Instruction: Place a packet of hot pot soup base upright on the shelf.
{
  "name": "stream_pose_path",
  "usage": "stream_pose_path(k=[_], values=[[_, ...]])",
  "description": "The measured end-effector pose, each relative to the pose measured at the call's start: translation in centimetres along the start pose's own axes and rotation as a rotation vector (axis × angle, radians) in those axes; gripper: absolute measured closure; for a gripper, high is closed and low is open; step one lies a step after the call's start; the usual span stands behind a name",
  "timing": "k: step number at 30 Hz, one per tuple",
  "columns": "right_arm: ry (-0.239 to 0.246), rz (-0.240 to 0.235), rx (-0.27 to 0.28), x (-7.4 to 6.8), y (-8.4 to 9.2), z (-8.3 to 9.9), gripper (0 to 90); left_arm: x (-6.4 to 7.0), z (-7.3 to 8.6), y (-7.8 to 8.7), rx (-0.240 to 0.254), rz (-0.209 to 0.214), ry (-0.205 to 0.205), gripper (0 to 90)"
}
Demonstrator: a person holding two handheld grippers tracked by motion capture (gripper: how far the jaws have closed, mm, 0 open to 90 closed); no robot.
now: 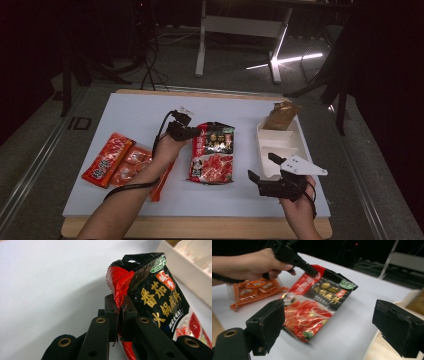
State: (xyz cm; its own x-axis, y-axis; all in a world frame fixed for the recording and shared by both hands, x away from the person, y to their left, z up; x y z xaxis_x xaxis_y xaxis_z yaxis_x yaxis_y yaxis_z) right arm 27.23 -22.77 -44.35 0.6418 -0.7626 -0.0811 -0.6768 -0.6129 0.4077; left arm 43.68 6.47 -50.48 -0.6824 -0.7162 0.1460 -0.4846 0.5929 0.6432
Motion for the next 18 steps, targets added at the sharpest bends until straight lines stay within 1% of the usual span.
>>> stream_pose_path(k=[1,2,4,6,7,8,9,10,11,12,13,15,16,17,18], values=[[0.017,0.003,0.005,0.1,0.1,-0.1,14.0,0.2,-0.1,0.3,0.009,0.004,-0.004,87.3],[0.034,0.007,0.008,0.2,0.2,-0.3,13.9,0.4,-0.2,0.5,0.019,0.007,-0.005,87.3],[0.041,-0.008,0.014,0.4,0.3,-0.5,13.6,0.8,-0.4,1.0,0.039,0.015,-0.012,87.4],[0.055,-0.005,0.021,0.6,0.5,-0.8,13.0,1.3,-0.6,1.5,0.049,0.02,-0.019,87.4],[0.065,-0.007,0.023,0.6,0.6,-0.9,12.4,1.5,-0.7,1.8,0.062,0.027,-0.021,87.3],[0.064,-0.004,0.024,0.6,0.7,-1.0,12.2,1.7,-0.7,2.0,0.07,0.03,-0.022,87.3],[0.051,-0.005,0.021,0.6,0.8,-1.1,12.1,1.9,-0.8,2.2,0.074,0.029,-0.027,87.3],[0.04,0.0,0.013,0.6,0.9,-1.2,12.0,2.2,-0.9,2.4,0.082,0.039,-0.027,87.3],[0.04,0.02,0.01,0.7,0.9,-1.3,12.0,2.4,-1.0,2.6,0.091,0.047,-0.029,87.3],[0.036,0.025,0.003,0.7,1.0,-1.3,11.6,2.6,-1.0,2.8,0.096,0.049,-0.033,87.3],[0.03,0.026,-0.016,0.7,0.9,-1.4,10.7,2.8,-1.1,3.1,0.105,0.053,-0.039,87.3],[0.03,0.029,-0.012,0.7,0.9,-1.4,10.5,3.4,-1.1,3.5,0.12,0.056,-0.05,87.3],[0.021,0.008,-0.013,0.7,0.9,-1.4,9.9,3.6,-1.1,3.8,0.132,0.062,-0.054,87.3],[0.012,0.007,-0.012,0.7,0.9,-1.4,10.0,3.8,-1.1,4.0,0.144,0.069,-0.057,87.3],[0.018,0.006,-0.02,0.7,0.8,-1.4,10.1,4.0,-1.1,4.2,0.146,0.074,-0.063,87.3]])
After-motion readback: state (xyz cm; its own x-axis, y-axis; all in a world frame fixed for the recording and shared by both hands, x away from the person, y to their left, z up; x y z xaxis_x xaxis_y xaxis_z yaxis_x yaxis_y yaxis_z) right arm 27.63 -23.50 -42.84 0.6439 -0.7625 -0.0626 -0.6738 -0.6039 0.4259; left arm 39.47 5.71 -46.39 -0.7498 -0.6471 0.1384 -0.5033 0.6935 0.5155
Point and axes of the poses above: each handheld gripper's, and its own axes: y roughly backward along the jaws, z roughly out of its underside, x roughly to its right, the point moved 3 cm from there along -y, roughly forward along the jaws, and after that the axes turned 6 degrees about -y, right-handed, at the moved point
